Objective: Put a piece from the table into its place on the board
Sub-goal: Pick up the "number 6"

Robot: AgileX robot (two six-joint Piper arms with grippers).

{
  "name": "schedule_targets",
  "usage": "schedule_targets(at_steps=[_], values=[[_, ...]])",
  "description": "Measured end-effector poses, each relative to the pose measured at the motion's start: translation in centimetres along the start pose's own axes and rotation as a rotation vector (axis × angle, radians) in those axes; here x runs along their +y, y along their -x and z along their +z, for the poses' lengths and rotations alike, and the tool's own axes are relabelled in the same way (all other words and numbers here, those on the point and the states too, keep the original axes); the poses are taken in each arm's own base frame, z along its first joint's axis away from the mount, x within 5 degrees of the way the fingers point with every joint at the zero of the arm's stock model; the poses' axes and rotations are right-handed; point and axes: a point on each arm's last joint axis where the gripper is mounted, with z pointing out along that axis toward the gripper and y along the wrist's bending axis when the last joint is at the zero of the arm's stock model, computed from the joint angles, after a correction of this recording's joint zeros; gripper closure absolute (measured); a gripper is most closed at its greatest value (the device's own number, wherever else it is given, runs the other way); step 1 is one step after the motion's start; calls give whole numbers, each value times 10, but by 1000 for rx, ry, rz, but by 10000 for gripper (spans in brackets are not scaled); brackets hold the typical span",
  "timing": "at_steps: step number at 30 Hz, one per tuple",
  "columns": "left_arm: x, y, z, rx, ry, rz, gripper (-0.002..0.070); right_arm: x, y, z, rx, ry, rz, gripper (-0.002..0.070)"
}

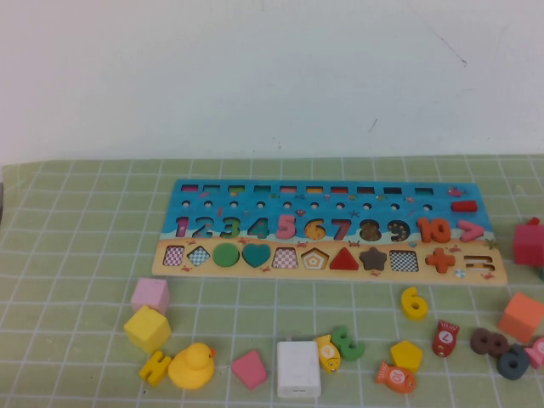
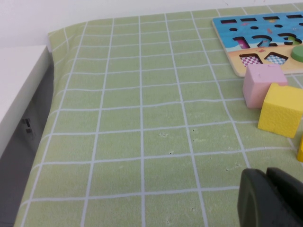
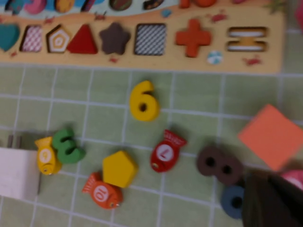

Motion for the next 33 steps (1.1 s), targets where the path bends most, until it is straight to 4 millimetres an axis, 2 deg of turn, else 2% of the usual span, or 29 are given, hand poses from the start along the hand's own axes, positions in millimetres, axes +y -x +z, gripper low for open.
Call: schedule_targets(at_steps=[3, 6, 11, 15, 19, 25, 29, 33], values=[[0, 0, 0, 0, 0, 0, 677, 14, 15, 22, 57, 34, -70, 671], [0, 0, 0, 0, 0, 0, 677, 35, 25, 40, 110, 45, -192, 632], [0, 0, 0, 0, 0, 0, 677, 72, 35, 77, 206, 9, -393, 517], [0, 0, 0, 0, 0, 0, 677, 87, 40, 111, 292, -54, -461, 406], [0, 0, 0, 0, 0, 0, 677, 90, 43, 141, 360, -124, -468, 321], [0, 0, 0, 0, 0, 0, 677, 89, 48, 170, 425, -157, -410, 296], [0, 0, 0, 0, 0, 0, 677, 86, 46, 182, 450, -163, -400, 294], [0, 0, 0, 0, 0, 0, 677, 87, 47, 184, 436, -157, -392, 293]])
